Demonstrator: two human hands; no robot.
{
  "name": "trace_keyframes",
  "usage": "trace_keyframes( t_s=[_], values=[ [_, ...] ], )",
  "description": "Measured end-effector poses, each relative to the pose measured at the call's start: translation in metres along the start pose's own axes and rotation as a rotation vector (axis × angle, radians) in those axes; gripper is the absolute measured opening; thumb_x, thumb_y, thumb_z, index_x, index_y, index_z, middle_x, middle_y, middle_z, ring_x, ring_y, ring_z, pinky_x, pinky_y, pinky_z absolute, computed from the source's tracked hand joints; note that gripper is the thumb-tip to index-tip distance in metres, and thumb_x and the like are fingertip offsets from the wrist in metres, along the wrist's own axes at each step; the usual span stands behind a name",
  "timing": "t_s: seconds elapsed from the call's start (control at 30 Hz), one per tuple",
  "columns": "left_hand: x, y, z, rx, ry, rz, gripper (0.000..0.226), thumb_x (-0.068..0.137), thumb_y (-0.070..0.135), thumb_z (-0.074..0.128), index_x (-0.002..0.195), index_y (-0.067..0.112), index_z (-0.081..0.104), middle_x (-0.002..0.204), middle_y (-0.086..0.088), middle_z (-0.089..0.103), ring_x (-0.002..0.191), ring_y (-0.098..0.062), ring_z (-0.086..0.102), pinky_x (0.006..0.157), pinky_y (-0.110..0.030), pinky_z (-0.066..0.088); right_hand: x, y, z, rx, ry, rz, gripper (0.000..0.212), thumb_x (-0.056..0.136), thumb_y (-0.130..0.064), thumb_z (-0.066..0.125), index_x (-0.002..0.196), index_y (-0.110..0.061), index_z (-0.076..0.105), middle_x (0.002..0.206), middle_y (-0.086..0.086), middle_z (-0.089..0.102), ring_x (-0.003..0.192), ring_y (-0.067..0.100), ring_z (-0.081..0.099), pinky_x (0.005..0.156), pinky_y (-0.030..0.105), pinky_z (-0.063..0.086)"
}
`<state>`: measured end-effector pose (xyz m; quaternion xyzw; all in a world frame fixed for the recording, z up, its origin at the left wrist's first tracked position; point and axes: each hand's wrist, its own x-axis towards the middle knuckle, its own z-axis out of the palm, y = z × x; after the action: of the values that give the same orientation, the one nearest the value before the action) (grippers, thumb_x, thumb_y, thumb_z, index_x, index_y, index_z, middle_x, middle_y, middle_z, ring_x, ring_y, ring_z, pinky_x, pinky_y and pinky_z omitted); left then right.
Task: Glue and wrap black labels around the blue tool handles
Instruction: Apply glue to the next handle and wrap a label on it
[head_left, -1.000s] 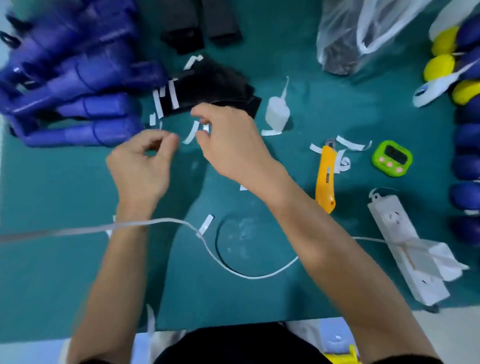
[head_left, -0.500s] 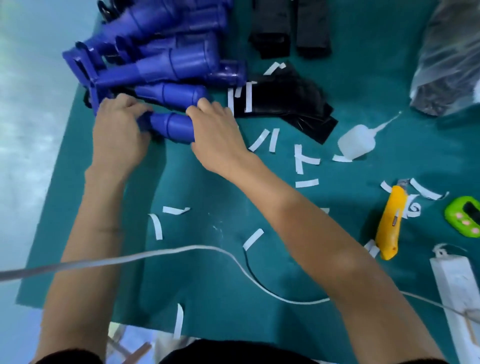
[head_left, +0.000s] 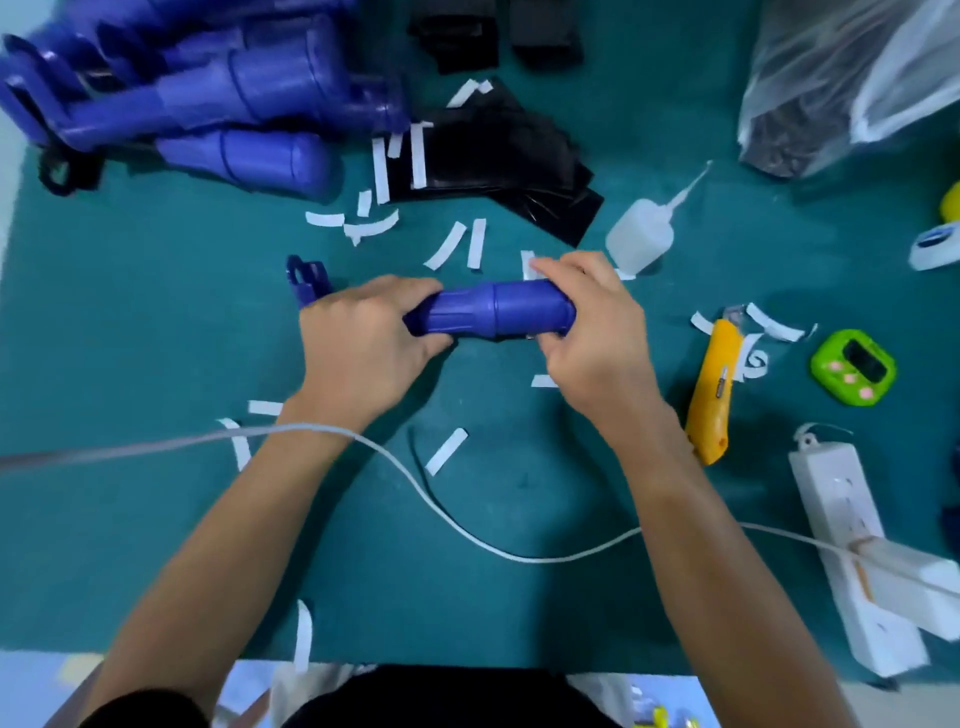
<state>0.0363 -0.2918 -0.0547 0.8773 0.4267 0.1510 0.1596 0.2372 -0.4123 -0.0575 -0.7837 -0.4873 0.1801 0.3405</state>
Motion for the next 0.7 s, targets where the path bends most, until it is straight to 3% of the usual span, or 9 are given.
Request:
trace_keyframes(
  t_s=[0.07,0.13,0.17,0.27,0.33,0.4,0.53,0.6,0.7],
  values=[
    [-0.001,0.007,0.015,-0.085,0.075,0.092,0.040,0.075,0.038,0.087,0.110,0.021,0.080,0.103,0.002,0.078,0.091,-0.023,0.074,0.071,-0.034,0.054,-0.013,0.012,-0.002,0.018,0.088,0.037,0.066,0.079,0.002,0.078,0.140,-0.013,0.061,0.131,-0.002,0.057,0.114,0.011,0.056,0.101,0.009,0.039],
    [-0.002,0.006,0.026,-0.165,0.115,0.155,0.042,0.079,0.038,0.085,0.114,0.015,0.079,0.111,-0.002,0.078,0.103,-0.024,0.074,0.086,-0.037,0.057,-0.020,0.015,-0.003,0.043,0.125,0.037,0.065,0.078,-0.004,0.083,0.139,-0.010,0.061,0.132,0.004,0.058,0.119,0.017,0.058,0.104,0.026,0.048],
    [-0.002,0.005,0.030,-0.182,0.108,0.177,0.047,0.080,0.038,0.086,0.119,0.014,0.078,0.118,-0.003,0.077,0.111,-0.024,0.071,0.095,-0.038,0.055,-0.021,0.015,-0.004,0.052,0.121,0.035,0.064,0.078,-0.005,0.084,0.138,-0.010,0.062,0.132,0.004,0.059,0.118,0.019,0.059,0.102,0.032,0.050],
    [-0.001,0.003,0.034,-0.158,-0.002,0.210,0.072,0.073,0.033,0.090,0.138,0.015,0.066,0.132,-0.002,0.071,0.124,-0.021,0.059,0.107,-0.038,0.041,-0.016,0.014,-0.013,0.067,0.061,0.036,0.064,0.078,-0.009,0.082,0.138,-0.014,0.063,0.125,0.001,0.062,0.110,0.018,0.061,0.098,0.032,0.051],
    [0.001,0.008,0.033,-0.153,-0.060,0.169,0.076,0.077,0.035,0.085,0.145,0.017,0.056,0.126,0.000,0.071,0.114,-0.020,0.055,0.105,-0.037,0.035,-0.012,0.013,-0.020,0.076,-0.020,0.045,0.062,0.076,-0.010,0.084,0.135,-0.018,0.065,0.117,-0.001,0.064,0.102,0.015,0.061,0.094,0.032,0.051],
    [0.002,0.013,0.032,-0.124,-0.043,0.212,0.061,0.088,0.037,0.075,0.142,0.017,0.055,0.120,0.001,0.070,0.107,-0.025,0.056,0.102,-0.038,0.035,-0.010,0.008,-0.027,0.167,-0.043,0.101,0.068,0.070,-0.008,0.087,0.133,-0.022,0.067,0.109,-0.003,0.063,0.095,0.012,0.060,0.090,0.030,0.052],
    [0.002,0.018,0.017,-0.268,0.030,0.337,0.045,0.100,0.040,0.067,0.137,0.015,0.059,0.124,0.004,0.064,0.106,-0.024,0.058,0.100,-0.026,0.039,-0.014,-0.013,-0.037,0.850,0.070,0.082,0.086,0.066,-0.001,0.088,0.143,-0.019,0.055,0.110,-0.002,0.065,0.096,0.016,0.061,0.089,0.031,0.052],
    [-0.002,0.033,0.007,-0.473,0.028,0.256,0.043,0.100,0.052,0.064,0.134,0.027,0.056,0.117,0.021,0.063,0.098,-0.011,0.060,0.093,-0.018,0.044,-0.016,-0.032,-0.034,0.904,0.066,-0.042,0.072,0.075,-0.012,0.089,0.137,-0.013,0.053,0.116,-0.002,0.065,0.104,0.017,0.062,0.095,0.033,0.049],
    [-0.010,0.061,-0.002,-0.584,-0.018,0.256,0.037,0.100,0.068,0.048,0.116,0.035,0.057,0.098,0.035,0.061,0.084,0.007,0.058,0.078,-0.008,0.044,-0.021,-0.066,-0.027,0.764,0.029,-0.090,0.031,0.089,-0.023,0.072,0.116,-0.015,0.060,0.104,-0.014,0.066,0.094,0.009,0.061,0.084,0.024,0.047]
  ],
)
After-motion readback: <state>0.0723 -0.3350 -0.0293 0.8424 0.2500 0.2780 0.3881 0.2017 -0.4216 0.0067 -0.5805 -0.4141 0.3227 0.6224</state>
